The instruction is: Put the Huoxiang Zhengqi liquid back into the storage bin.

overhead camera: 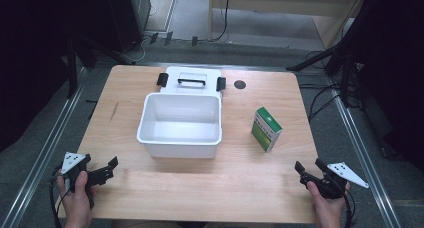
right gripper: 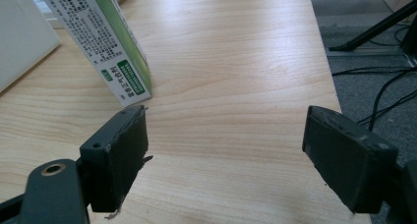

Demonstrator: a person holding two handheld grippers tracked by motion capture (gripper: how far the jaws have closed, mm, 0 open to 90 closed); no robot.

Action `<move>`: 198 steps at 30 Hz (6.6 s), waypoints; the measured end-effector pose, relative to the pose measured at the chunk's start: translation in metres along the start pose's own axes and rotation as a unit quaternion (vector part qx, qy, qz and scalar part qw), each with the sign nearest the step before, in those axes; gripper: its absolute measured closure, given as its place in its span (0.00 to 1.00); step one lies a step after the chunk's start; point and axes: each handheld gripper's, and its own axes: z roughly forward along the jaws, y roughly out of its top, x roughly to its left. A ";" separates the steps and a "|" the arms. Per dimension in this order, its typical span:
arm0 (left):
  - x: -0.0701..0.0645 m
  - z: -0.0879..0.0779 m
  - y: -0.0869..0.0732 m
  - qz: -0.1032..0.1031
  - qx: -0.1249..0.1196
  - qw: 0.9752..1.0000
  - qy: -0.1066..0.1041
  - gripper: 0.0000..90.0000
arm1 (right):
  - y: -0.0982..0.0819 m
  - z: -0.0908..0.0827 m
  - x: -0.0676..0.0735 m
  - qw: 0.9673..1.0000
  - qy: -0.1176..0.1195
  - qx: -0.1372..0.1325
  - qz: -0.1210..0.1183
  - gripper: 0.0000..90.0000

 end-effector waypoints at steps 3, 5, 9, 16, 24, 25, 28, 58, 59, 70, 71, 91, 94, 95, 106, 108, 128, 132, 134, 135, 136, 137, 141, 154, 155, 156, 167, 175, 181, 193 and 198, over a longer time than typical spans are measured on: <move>0.000 0.000 0.000 -0.001 -0.001 1.000 -0.001 0.00 | 0.000 0.000 0.000 1.000 0.002 0.001 -0.002 0.20; 0.000 0.000 0.000 -0.001 -0.001 1.000 -0.002 0.00 | 0.000 0.000 0.000 1.000 0.003 0.002 -0.003 0.19; 0.000 -0.001 0.000 -0.001 -0.002 1.000 -0.002 0.00 | 0.000 0.001 0.000 1.000 0.007 0.010 -0.002 0.19; 0.000 0.000 0.000 -0.001 -0.002 1.000 -0.002 0.00 | 0.001 0.002 0.002 0.999 0.013 0.025 -0.017 0.19; 0.001 -0.001 0.000 -0.003 -0.003 1.000 -0.007 0.00 | 0.004 0.005 0.004 0.998 0.015 0.052 -0.029 0.19; 0.001 -0.001 -0.001 -0.003 -0.004 1.000 -0.005 0.00 | 0.005 0.005 0.004 0.998 0.017 0.060 -0.031 0.19; 0.000 -0.001 -0.001 -0.001 -0.003 1.000 -0.005 0.00 | 0.008 0.005 0.004 0.996 0.032 0.074 -0.038 0.19; 0.001 -0.001 -0.001 -0.005 -0.005 1.000 -0.007 0.00 | 0.076 0.041 0.058 0.913 0.008 0.355 -0.204 0.20; 0.001 -0.001 -0.001 -0.005 -0.005 1.000 -0.007 0.00 | 0.078 0.043 0.059 0.910 0.007 0.361 -0.205 0.20; 0.001 -0.001 -0.001 -0.006 -0.006 1.000 -0.007 0.00 | 0.097 0.057 0.073 0.877 -0.014 0.422 -0.229 0.19; 0.001 -0.001 -0.001 -0.005 -0.006 1.000 -0.007 0.00 | 0.100 0.059 0.076 0.874 -0.014 0.427 -0.231 0.19; 0.001 -0.001 -0.001 -0.005 -0.006 1.000 -0.009 0.00 | 0.120 0.074 0.094 0.855 -0.014 0.452 -0.254 0.18; 0.001 -0.001 -0.001 -0.006 -0.006 1.000 -0.009 0.00 | 0.123 0.076 0.097 0.853 -0.013 0.453 -0.259 0.18; 0.001 -0.001 -0.001 -0.006 -0.006 1.000 -0.010 0.00 | 0.123 0.077 0.099 0.853 -0.015 0.454 -0.257 0.18; 0.002 -0.001 -0.001 -0.007 -0.006 1.000 -0.010 0.00 | 0.135 0.085 0.108 0.849 -0.017 0.458 -0.263 0.17; 0.002 -0.001 -0.001 -0.007 -0.006 1.000 -0.010 0.00 | 0.138 0.086 0.110 0.850 -0.016 0.456 -0.265 0.17; 0.002 -0.001 -0.001 -0.008 -0.005 1.000 -0.010 0.00 | 0.158 0.096 0.129 0.850 -0.017 0.454 -0.265 0.17; 0.002 -0.001 -0.001 -0.009 -0.005 1.000 -0.011 0.00 | 0.164 0.101 0.134 0.852 -0.018 0.452 -0.262 0.17; 0.002 -0.001 -0.001 -0.009 -0.005 1.000 -0.010 0.00 | 0.166 0.102 0.134 0.852 -0.018 0.453 -0.261 0.18; 0.002 -0.001 -0.001 -0.009 -0.004 1.000 -0.010 0.00 | 0.168 0.105 0.135 0.852 -0.019 0.456 -0.256 0.18; 0.002 -0.001 -0.001 -0.009 -0.004 1.000 -0.010 0.00 | 0.170 0.106 0.135 0.853 -0.020 0.455 -0.255 0.18; 0.002 -0.001 -0.001 -0.009 -0.004 1.000 -0.010 0.00 | 0.171 0.108 0.136 0.853 -0.023 0.456 -0.253 0.18; 0.002 -0.001 -0.001 -0.008 -0.004 1.000 -0.010 0.00 | 0.176 0.113 0.137 0.855 -0.027 0.455 -0.247 0.21; 0.002 -0.001 -0.001 -0.008 -0.004 1.000 -0.011 0.00 | 0.194 0.127 0.136 0.867 -0.027 0.449 -0.212 0.41; 0.002 -0.001 -0.001 -0.009 -0.004 1.000 -0.011 0.00 | 0.195 0.128 0.137 0.869 -0.025 0.448 -0.209 0.43; 0.002 -0.001 -0.001 -0.009 -0.004 1.000 -0.011 0.00 | 0.196 0.128 0.137 0.870 -0.022 0.447 -0.206 0.45; 0.002 -0.001 -0.001 -0.009 -0.003 1.000 -0.011 0.00 | 0.201 0.136 0.134 0.875 -0.016 0.452 -0.174 0.61; 0.002 -0.001 -0.001 -0.010 -0.005 1.000 -0.011 0.00 | 0.201 0.136 0.139 0.868 -0.003 0.449 -0.213 0.72; 0.002 -0.001 -0.001 -0.009 -0.004 1.000 -0.011 0.00 | 0.202 0.133 0.145 0.855 0.012 0.438 -0.277 0.72; 0.002 -0.001 -0.001 -0.010 -0.005 1.000 -0.010 0.00 | 0.219 0.111 0.156 0.844 0.072 0.398 -0.351 0.72; 0.002 -0.001 -0.001 -0.008 -0.005 1.000 -0.010 0.00 | 0.225 0.104 0.166 0.837 0.103 0.394 -0.366 0.72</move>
